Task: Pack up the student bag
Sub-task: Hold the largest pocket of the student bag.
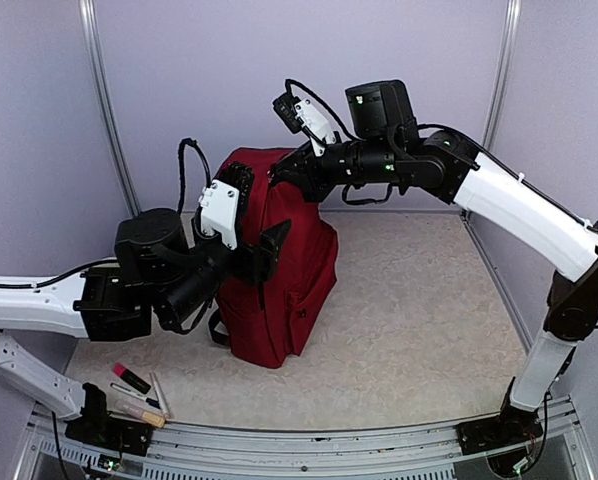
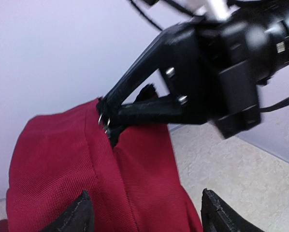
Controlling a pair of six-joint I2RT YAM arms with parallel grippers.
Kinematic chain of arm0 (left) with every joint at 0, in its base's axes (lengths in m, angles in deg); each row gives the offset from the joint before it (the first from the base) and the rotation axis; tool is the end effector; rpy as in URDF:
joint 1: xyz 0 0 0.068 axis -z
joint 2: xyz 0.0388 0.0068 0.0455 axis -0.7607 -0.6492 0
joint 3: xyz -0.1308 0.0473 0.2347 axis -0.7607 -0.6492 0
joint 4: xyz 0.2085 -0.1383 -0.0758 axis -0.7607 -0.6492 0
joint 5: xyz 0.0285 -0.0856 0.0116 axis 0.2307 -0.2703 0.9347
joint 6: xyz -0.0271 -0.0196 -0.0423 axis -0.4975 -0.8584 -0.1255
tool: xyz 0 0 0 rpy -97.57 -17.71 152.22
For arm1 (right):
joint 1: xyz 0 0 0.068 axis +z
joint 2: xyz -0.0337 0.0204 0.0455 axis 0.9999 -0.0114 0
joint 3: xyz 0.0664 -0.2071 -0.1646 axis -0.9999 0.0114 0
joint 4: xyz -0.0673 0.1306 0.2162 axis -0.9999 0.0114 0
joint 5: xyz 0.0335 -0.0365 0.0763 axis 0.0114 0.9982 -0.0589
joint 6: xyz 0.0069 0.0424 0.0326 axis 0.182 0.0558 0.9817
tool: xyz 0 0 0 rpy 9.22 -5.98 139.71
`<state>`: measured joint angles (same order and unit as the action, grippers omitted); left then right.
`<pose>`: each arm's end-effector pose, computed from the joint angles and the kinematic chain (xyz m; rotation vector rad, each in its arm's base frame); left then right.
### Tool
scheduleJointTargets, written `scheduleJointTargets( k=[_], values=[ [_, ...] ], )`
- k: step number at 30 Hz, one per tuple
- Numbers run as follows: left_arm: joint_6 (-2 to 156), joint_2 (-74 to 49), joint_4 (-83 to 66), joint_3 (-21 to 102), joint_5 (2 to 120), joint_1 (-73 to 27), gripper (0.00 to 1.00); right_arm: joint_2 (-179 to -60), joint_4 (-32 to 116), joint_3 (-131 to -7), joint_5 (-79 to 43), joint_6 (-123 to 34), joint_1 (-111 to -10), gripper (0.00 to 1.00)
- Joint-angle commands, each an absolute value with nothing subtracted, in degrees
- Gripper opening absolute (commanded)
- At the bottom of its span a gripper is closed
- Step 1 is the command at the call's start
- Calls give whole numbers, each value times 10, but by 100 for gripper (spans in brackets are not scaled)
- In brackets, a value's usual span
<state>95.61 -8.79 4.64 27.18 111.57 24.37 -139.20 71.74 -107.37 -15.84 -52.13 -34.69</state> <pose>0.1032 -0.2709 0.3718 0.4989 1.4708 -0.3565 0.2273 0.3264 0.4563 -0.9600 1.6754 0.7266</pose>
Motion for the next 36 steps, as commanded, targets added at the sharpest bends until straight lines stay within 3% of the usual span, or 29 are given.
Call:
scheduleJointTargets(
  k=[1, 3, 6, 9, 11, 16, 24, 30, 36],
  values=[
    [918, -112, -52, 307, 1145, 194, 67, -1345, 679, -1038, -168, -496, -338, 0],
    [919, -101, -39, 294, 1140, 187, 56, -1338, 675, -1024, -165, -495, -338, 0],
    [918, -73, -5, 266, 1114, 184, 26, -1331, 673, -1011, -158, -496, -339, 0],
    [910, -49, 6, 247, 1063, 178, 14, -1328, 671, -1003, -151, -501, -339, 0],
    [910, -36, 8, 237, 1028, 176, 16, -1328, 670, -998, -144, -505, -339, 0],
    [919, -16, 11, 234, 1010, 166, 33, -1335, 672, -997, -149, -507, -338, 0],
    [926, -51, -34, 280, 1031, 125, 34, -1341, 680, -1008, -151, -510, -339, 0],
    [938, -63, -50, 310, 880, 125, 68, -1344, 683, -1007, -146, -512, -338, 0],
    [913, -104, -93, 365, 888, 88, 56, -1347, 684, -1008, -149, -512, -339, 0]
  ],
)
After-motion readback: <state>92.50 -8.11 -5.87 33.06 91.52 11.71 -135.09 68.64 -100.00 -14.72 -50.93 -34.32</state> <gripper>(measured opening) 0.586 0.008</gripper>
